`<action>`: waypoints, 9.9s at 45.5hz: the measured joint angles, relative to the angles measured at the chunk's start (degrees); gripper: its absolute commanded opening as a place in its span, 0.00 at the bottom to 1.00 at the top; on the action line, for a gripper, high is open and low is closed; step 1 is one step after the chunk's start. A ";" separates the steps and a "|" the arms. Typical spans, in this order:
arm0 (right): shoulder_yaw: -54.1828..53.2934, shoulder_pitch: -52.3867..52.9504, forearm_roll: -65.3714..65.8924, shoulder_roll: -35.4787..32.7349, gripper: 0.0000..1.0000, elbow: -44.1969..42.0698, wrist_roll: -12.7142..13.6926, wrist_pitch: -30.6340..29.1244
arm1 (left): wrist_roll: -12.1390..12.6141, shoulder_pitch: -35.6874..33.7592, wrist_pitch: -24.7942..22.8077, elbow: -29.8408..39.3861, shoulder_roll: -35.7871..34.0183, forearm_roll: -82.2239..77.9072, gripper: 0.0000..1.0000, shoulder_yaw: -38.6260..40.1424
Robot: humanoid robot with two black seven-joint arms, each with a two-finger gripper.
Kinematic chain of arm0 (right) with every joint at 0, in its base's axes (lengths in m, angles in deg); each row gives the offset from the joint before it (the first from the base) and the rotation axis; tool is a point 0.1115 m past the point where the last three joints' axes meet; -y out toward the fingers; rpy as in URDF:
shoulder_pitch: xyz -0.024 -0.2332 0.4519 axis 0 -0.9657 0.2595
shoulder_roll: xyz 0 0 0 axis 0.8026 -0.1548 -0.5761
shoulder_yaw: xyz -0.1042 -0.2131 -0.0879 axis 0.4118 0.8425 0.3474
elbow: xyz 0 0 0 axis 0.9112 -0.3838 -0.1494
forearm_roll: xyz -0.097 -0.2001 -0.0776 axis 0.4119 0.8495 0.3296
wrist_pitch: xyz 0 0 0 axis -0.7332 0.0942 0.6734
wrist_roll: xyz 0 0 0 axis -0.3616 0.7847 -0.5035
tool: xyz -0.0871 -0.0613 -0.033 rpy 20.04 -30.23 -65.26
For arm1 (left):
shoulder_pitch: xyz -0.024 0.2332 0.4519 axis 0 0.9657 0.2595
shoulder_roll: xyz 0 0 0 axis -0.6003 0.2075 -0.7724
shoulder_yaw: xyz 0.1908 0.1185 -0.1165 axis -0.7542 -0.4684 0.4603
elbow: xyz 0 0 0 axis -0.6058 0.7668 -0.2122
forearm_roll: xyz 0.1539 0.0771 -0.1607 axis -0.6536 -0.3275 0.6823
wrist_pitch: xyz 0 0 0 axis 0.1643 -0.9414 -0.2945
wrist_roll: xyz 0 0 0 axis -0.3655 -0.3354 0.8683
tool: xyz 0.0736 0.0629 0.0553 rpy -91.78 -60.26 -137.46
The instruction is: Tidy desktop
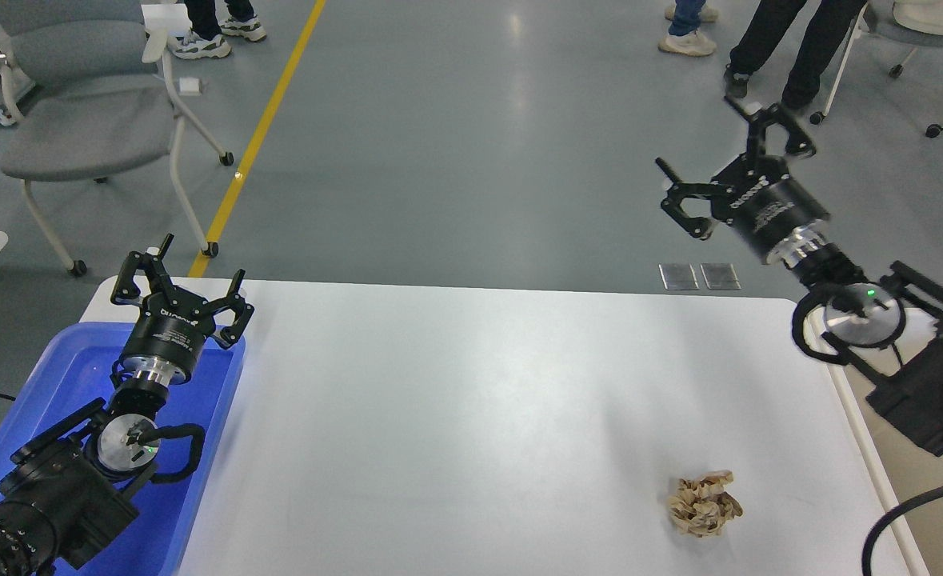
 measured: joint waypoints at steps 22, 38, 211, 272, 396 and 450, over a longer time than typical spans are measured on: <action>4.67 4.28 25.39 -25.81 1.00 20.59 1.87 -4.29 | 0.01 -0.07 0.00 0.01 0.01 -0.02 1.00 0.00; 19.48 4.68 57.94 -36.46 1.00 27.97 1.78 -5.96 | 0.08 -0.09 -0.09 0.01 0.00 -0.01 1.00 -0.06; 38.29 -15.33 94.04 -15.33 0.00 13.89 -9.71 28.05 | 0.10 -0.15 -0.18 0.01 0.00 -0.01 1.00 -0.09; 38.68 2.98 58.81 -52.32 0.00 25.42 -12.90 15.18 | 0.10 -0.17 -0.33 0.00 0.00 -0.02 1.00 -0.09; 4.79 3.23 -10.00 -16.07 1.00 -24.77 15.58 21.44 | 0.09 -0.18 -0.09 0.00 0.00 0.08 1.00 -0.09; -6.88 -3.26 -10.72 10.66 1.00 -12.28 15.51 4.02 | 0.10 -0.18 -0.13 0.00 0.00 0.01 1.00 -0.09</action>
